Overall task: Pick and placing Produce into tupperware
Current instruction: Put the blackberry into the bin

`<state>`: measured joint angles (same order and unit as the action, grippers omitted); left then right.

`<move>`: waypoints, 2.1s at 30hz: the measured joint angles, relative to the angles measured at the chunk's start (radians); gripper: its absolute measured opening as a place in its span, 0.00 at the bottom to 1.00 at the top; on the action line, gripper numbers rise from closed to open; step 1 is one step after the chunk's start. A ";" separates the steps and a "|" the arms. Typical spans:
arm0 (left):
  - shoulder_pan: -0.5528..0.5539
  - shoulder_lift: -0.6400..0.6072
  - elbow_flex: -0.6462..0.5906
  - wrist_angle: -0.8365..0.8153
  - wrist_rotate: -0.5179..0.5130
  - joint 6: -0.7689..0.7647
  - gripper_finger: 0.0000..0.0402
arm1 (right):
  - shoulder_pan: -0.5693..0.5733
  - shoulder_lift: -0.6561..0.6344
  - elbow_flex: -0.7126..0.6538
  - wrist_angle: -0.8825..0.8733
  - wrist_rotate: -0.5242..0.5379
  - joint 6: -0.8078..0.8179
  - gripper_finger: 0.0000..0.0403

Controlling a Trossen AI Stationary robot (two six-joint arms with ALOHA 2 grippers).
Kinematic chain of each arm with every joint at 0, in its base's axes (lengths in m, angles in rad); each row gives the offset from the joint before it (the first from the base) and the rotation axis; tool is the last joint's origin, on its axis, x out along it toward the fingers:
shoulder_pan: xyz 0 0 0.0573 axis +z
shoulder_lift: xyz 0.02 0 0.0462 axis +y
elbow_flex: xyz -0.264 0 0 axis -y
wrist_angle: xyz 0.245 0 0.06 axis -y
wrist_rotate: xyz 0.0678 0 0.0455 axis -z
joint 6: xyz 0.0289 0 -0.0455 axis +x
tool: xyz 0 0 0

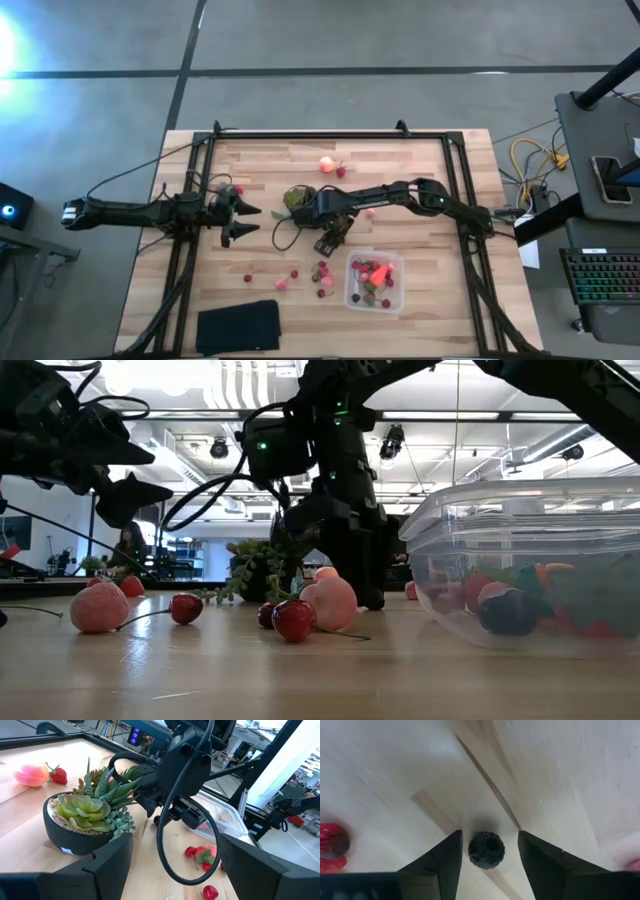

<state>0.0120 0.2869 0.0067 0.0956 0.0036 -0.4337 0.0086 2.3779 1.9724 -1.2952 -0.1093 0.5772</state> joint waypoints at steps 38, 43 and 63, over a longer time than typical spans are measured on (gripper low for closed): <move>0.000 0.001 0.000 0.000 0.000 0.000 0.69 | 0.034 -0.259 -0.017 -0.047 -0.027 0.088 0.23; 0.000 0.001 0.000 0.000 0.000 0.000 0.69 | 0.119 -0.455 -0.037 -0.071 -0.059 0.126 0.25; 0.000 0.000 0.000 0.000 0.000 0.000 0.69 | 0.353 -0.512 -0.454 0.259 0.084 0.430 0.26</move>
<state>0.0120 0.2871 0.0067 0.0956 0.0039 -0.4339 0.3612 1.8657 1.5179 -1.0360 -0.0253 1.0071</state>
